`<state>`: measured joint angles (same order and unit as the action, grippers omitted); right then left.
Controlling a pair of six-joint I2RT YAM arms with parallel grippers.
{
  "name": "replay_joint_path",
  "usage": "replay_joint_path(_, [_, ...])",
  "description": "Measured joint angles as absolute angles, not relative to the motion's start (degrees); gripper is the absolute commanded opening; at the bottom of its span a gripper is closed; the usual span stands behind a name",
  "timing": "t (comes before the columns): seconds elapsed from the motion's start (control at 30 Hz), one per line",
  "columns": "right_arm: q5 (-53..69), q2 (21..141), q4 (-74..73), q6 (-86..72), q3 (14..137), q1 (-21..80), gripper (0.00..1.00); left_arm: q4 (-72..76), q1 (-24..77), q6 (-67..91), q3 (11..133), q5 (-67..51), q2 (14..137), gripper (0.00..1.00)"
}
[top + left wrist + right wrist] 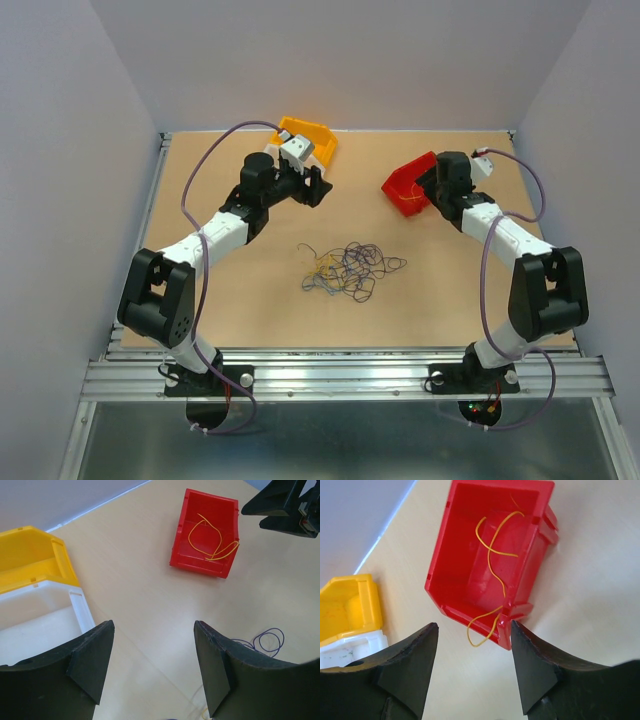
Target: Untangle the cables
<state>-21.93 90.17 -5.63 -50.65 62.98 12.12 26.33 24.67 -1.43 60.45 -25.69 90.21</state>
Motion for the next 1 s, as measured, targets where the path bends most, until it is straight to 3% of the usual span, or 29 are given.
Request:
replay_joint_path(0.53, [-18.44, 93.80, -9.52, -61.32, 62.98, 12.84, 0.60, 26.33, 24.64, -1.43, 60.45, -25.74, 90.08, 0.76])
replay_joint_path(1.0, [-18.02, 95.68, -9.82, -63.83, 63.05, 14.00, 0.45, 26.33, 24.67, -1.43, 60.45, -25.89, 90.06, 0.76])
